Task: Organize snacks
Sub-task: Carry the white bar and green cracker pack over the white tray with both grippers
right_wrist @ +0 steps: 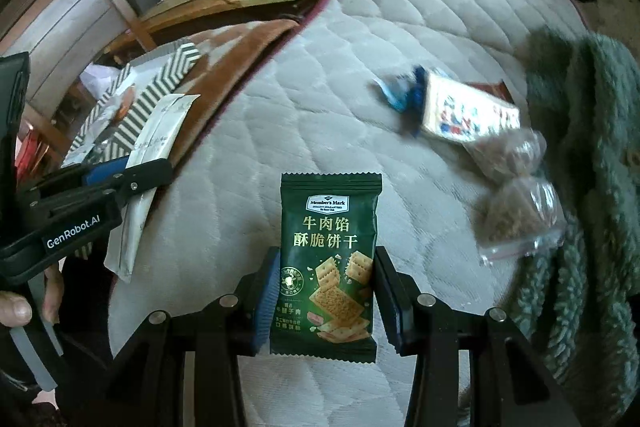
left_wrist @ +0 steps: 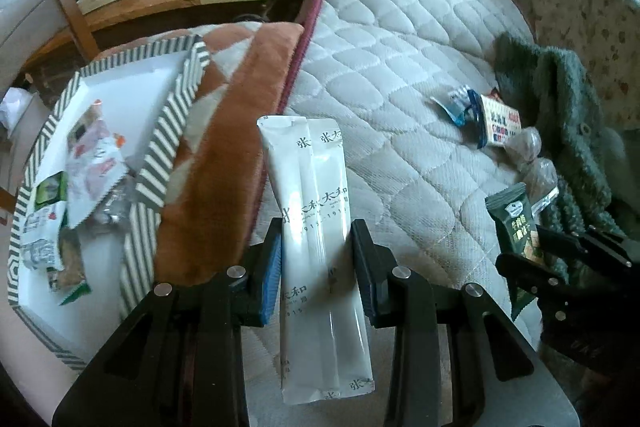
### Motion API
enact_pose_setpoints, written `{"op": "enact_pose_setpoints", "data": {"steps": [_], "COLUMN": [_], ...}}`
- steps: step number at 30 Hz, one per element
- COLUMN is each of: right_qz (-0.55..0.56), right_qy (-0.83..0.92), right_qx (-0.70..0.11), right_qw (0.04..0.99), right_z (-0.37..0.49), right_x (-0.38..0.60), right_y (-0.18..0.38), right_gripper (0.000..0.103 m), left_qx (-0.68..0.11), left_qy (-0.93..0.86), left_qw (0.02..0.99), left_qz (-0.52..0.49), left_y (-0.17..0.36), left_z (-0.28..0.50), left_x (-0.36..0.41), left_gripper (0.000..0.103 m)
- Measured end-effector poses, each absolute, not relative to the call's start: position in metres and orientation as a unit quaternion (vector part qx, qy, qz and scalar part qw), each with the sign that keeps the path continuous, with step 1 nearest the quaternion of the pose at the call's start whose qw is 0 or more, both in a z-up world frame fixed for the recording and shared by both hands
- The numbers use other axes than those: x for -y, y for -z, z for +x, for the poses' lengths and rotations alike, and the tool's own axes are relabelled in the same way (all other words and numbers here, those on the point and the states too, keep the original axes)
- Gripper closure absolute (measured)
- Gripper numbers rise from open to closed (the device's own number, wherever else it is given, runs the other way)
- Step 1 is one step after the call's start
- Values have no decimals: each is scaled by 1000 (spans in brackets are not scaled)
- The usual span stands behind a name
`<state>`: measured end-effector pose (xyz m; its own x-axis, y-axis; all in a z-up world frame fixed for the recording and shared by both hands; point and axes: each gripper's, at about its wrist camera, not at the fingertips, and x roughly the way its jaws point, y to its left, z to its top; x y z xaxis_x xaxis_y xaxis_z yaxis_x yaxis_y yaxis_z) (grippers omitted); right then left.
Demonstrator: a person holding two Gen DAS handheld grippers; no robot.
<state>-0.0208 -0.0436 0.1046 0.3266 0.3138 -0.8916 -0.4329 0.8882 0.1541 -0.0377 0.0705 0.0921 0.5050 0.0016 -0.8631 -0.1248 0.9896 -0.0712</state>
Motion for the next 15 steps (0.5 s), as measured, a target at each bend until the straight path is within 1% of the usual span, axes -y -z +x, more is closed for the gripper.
{"op": "enact_pose_setpoints", "data": {"steps": [15], "right_qz": [-93], "right_qy": [-270], "right_qx": [-510], "right_qw": [811], "right_z": [-26], "right_x": [-9], "right_y": [-133], "right_gripper": [60], "left_qx": [-463], "left_qy": [-77], "left_qw": [878], "left_qz": [-92], "left_y": [-122], "left_z": [-63], "left_x": [-124], "left_gripper": [71]}}
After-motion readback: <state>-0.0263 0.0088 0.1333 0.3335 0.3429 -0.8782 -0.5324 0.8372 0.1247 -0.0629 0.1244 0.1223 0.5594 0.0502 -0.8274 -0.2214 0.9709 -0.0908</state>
